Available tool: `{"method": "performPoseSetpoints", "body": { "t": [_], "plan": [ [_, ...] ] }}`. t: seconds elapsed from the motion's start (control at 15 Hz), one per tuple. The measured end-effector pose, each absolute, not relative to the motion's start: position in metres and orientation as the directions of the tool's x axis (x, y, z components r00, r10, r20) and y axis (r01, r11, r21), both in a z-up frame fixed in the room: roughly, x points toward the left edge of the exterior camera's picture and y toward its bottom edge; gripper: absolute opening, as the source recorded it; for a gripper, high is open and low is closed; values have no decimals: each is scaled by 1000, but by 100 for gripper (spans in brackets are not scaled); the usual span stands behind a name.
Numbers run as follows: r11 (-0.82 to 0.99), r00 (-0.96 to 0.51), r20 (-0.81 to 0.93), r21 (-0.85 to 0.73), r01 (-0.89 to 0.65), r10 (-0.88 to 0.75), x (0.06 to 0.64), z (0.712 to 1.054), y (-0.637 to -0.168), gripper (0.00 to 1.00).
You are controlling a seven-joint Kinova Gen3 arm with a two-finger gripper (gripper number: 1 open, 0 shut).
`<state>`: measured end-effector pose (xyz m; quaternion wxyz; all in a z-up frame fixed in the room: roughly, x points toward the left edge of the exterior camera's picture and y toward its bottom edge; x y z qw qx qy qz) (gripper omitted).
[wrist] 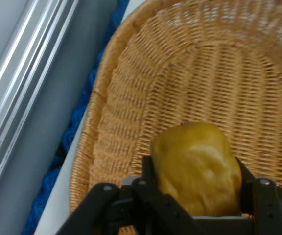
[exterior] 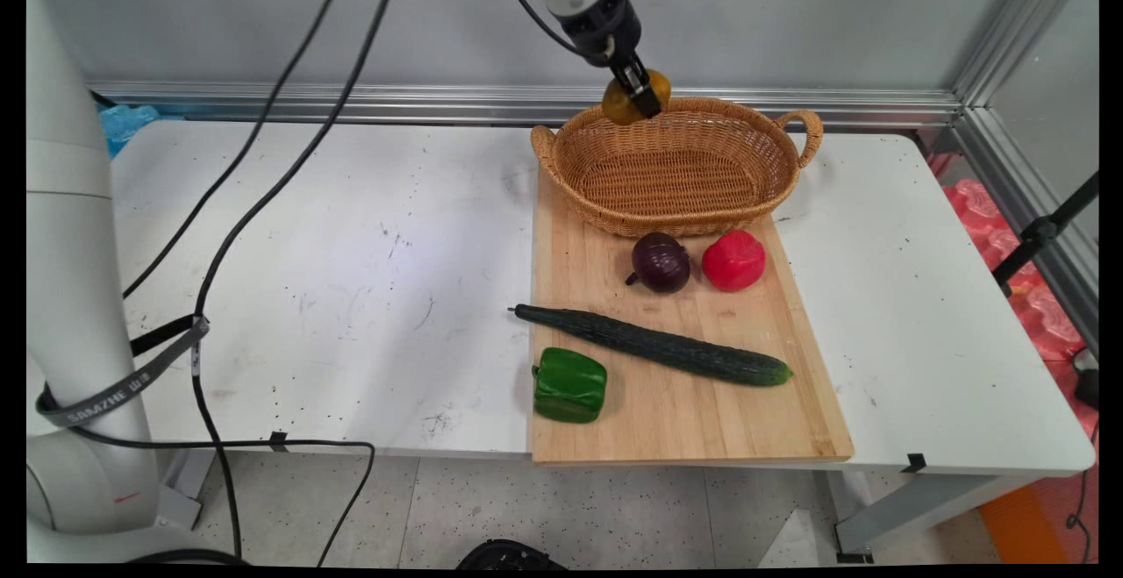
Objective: Place the picked object in the vegetable basket
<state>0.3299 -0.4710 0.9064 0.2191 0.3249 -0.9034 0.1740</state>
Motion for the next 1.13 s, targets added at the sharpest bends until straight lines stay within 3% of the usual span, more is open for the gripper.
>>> {"method": "performPoseSetpoints", "body": {
  "t": [0.53,0.87,0.93,1.13],
  "plan": [
    [743,-712,446,-141,-655,-543,332,828,-522,0],
    [769,-731,422,-112,-629,-537,332,798,-535,0],
    [773,-733,422,-109,-625,-533,332,795,-535,100],
    [783,-740,425,-105,-613,-522,333,795,-536,100]
  ]
}}
